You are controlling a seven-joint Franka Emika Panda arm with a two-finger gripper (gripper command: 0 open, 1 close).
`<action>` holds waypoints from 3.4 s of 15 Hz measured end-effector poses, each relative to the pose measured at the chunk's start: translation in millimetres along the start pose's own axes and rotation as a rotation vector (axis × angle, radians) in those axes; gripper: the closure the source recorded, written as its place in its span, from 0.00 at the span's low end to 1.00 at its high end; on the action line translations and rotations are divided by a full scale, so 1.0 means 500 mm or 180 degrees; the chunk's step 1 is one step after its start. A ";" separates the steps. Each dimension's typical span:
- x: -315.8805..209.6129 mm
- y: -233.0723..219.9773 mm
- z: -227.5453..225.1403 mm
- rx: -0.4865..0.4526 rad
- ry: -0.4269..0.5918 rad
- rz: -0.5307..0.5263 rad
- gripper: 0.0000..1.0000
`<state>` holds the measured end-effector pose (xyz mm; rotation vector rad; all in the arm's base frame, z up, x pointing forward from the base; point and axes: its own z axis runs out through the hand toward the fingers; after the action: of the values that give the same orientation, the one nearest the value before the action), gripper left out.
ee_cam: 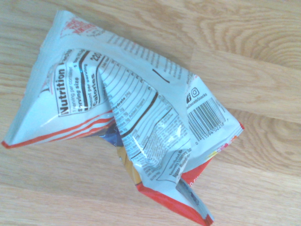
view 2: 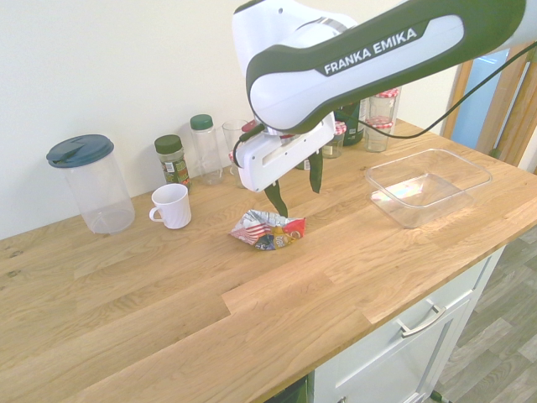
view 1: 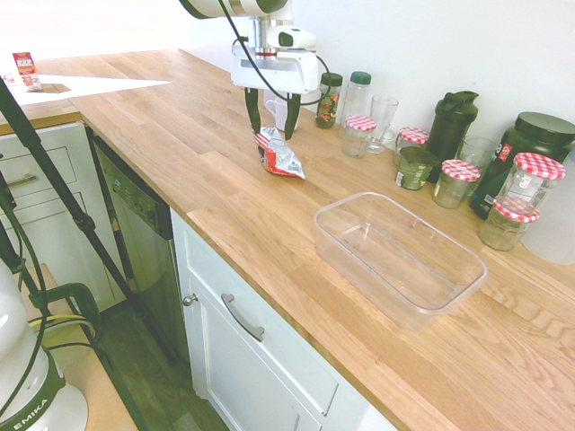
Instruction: Put the chip bag into the container
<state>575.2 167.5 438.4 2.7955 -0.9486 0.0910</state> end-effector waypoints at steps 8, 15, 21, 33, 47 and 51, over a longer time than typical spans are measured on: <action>-0.009 -0.029 0.051 -0.0065 -0.0082 -0.0069 1.00; -0.014 -0.050 0.087 -0.0052 -0.0102 -0.0174 1.00; -0.018 -0.054 0.095 -0.0056 -0.0126 -0.0180 1.00; 0.010 -0.033 0.105 -0.0032 -0.0218 -0.0133 1.00; 0.056 0.285 -0.149 0.0652 -0.0010 0.0265 1.00; 0.133 0.504 -0.135 0.0858 -0.0081 0.0426 1.00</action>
<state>474.6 -54.7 552.3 2.9764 -1.2123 0.2180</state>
